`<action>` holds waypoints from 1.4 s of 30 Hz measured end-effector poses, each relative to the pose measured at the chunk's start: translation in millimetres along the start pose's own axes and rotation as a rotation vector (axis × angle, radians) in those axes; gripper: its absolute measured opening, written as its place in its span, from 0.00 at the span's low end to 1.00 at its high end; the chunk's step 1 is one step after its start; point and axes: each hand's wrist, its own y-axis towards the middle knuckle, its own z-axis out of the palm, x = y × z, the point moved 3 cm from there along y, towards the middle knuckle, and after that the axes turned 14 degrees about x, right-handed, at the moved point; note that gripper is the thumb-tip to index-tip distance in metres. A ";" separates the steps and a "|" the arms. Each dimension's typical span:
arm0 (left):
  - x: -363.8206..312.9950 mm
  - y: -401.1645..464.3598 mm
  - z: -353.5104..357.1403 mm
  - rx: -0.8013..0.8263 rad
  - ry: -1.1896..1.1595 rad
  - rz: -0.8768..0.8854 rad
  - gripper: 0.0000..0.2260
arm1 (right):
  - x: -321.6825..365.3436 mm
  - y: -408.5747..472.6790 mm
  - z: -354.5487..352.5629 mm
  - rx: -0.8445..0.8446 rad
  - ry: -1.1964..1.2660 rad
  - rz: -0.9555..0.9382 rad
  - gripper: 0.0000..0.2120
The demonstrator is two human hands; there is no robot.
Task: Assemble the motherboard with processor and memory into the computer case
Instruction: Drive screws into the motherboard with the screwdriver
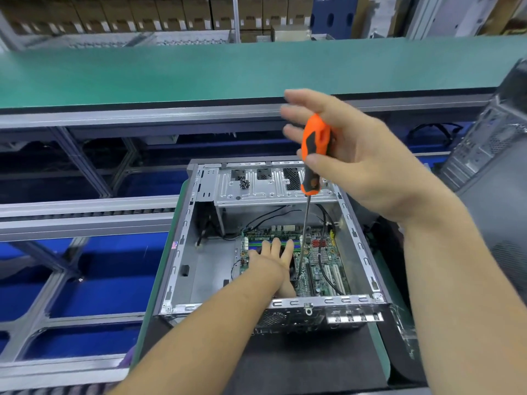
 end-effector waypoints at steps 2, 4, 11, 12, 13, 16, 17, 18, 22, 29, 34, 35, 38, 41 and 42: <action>-0.2 0.8 0.5 0.000 0.004 -0.002 0.52 | 1.4 1.5 -5.3 -0.150 -0.188 0.014 0.23; 0.0 1.3 -0.2 0.008 -0.001 -0.002 0.52 | 1.1 3.9 -10.7 -0.380 -0.594 0.089 0.16; -0.2 1.5 0.4 0.002 -0.001 -0.001 0.52 | -2.5 -2.8 -5.1 -0.109 -0.003 -0.009 0.27; -0.3 1.2 0.6 -0.004 0.003 -0.005 0.52 | -1.1 -3.7 -8.1 -0.206 -0.101 -0.013 0.24; -0.3 0.5 0.4 -0.009 0.007 -0.009 0.52 | 0.6 -3.6 -11.3 -0.329 -0.281 0.008 0.20; -0.7 -0.4 0.3 -0.006 0.005 -0.006 0.52 | -1.3 -1.6 -11.9 -0.501 -0.609 0.129 0.24; -1.0 -0.4 0.4 -0.005 0.005 -0.007 0.52 | -3.9 0.5 -9.5 -0.419 -0.509 0.132 0.28; -1.0 -0.7 0.3 -0.005 0.008 -0.009 0.52 | -3.8 1.2 -6.0 -0.294 -0.342 0.104 0.31; -0.6 -1.4 0.8 -0.012 0.011 -0.002 0.52 | 1.8 -2.8 -1.7 -0.052 0.027 -0.059 0.28; -0.7 0.2 0.9 -0.008 0.013 -0.010 0.52 | -1.4 6.3 -5.3 -0.327 -0.499 0.101 0.22; -0.2 1.6 1.5 -0.008 0.018 -0.007 0.52 | 6.4 0.3 -3.4 -0.033 -0.031 -0.027 0.27; -0.1 1.9 1.2 -0.011 0.018 -0.008 0.52 | 6.8 -0.1 -7.6 -0.116 -0.095 -0.023 0.25; -0.1 1.2 0.9 -0.007 0.015 -0.008 0.52 | 5.7 2.7 -13.1 -0.413 -0.480 0.059 0.16; -0.1 1.2 0.7 -0.006 0.015 -0.010 0.51 | -1.4 9.5 -11.2 -0.362 -0.449 0.152 0.20; 0.0 1.3 0.7 -0.007 0.012 -0.007 0.51 | -1.6 10.1 -10.0 -0.257 -0.317 0.141 0.20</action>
